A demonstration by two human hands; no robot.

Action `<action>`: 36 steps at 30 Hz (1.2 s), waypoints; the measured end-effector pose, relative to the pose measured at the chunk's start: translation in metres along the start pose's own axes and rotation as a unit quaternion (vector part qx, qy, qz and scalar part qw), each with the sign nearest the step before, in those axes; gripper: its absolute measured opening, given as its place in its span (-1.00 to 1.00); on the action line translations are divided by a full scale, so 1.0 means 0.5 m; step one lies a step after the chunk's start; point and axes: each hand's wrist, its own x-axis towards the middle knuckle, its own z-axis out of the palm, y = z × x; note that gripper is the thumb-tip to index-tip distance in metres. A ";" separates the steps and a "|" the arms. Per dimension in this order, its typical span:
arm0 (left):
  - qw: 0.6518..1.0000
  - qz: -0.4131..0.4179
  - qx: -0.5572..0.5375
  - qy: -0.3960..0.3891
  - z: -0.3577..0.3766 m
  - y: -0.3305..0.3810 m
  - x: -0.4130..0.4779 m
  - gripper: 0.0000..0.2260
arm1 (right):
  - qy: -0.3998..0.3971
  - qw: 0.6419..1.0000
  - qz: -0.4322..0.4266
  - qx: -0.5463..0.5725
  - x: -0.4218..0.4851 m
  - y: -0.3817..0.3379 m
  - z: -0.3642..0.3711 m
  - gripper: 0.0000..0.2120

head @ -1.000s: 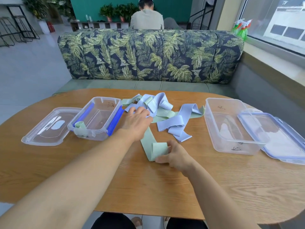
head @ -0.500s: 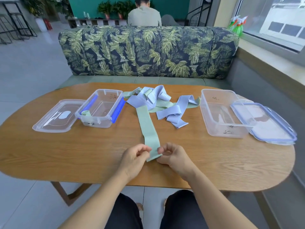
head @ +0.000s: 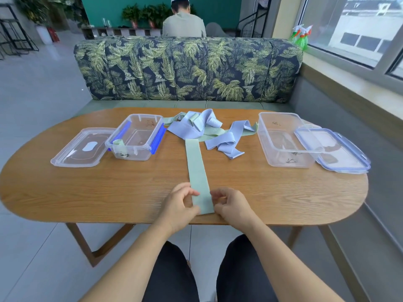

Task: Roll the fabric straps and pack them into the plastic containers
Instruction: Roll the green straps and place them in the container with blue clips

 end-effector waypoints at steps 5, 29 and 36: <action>0.999 -0.024 -0.031 -0.010 -0.016 0.012 0.014 -0.66 | 0.029 0.999 0.021 0.030 -0.003 -0.014 0.033 -0.61; 0.985 0.067 0.157 0.001 -0.012 -0.004 -0.033 -0.90 | 0.009 0.967 -0.132 -0.219 -0.007 -0.008 0.028 -0.90; 0.974 0.036 0.221 -0.045 -0.032 0.032 -0.029 -0.88 | -0.044 0.976 -0.011 -0.213 0.022 -0.032 0.013 -0.86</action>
